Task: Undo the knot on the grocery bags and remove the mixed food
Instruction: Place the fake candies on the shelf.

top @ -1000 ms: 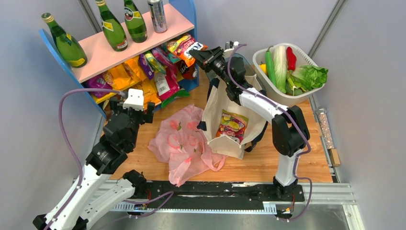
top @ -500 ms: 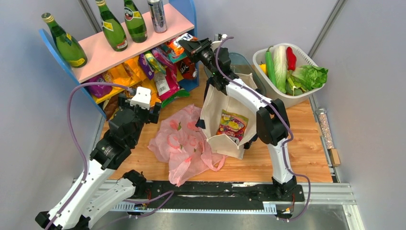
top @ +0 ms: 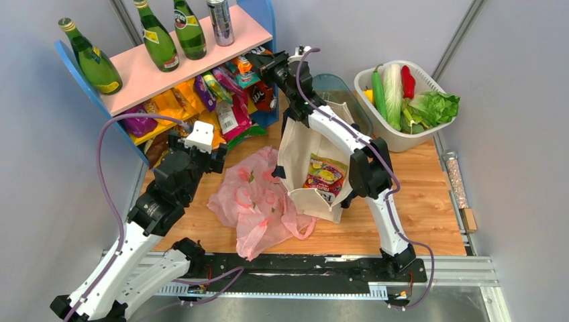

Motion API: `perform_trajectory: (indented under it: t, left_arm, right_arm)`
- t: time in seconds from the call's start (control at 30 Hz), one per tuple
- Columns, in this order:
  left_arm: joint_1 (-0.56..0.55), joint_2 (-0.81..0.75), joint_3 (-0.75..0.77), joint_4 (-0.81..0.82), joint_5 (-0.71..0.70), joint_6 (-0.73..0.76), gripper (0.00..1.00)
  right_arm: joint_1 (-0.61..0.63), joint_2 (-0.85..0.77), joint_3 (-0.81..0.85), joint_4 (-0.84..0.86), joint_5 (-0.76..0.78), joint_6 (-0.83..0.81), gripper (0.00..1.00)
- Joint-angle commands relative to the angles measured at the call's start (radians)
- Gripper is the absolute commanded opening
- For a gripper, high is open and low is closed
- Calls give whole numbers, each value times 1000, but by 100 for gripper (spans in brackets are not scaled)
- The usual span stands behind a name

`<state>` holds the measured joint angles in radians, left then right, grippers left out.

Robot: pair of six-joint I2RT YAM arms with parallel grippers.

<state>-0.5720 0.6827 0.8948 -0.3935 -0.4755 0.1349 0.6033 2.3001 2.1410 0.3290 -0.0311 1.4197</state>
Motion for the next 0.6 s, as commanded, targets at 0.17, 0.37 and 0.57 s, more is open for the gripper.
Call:
perform_trajectory:
  t: [0.17,0.37,0.57]
  left_arm:
    - [17,5,11,-8,3,-19,100]
    - [18,5,11,-9,0,-22,100]
    - [24,13,13,-9,-1,-23,100]
  right_arm:
    - [6,46,84,-24,30,22,12]
    - [10,-7,3,16,46,1,37]
    - [25,-62,-63,33,92,-44,56]
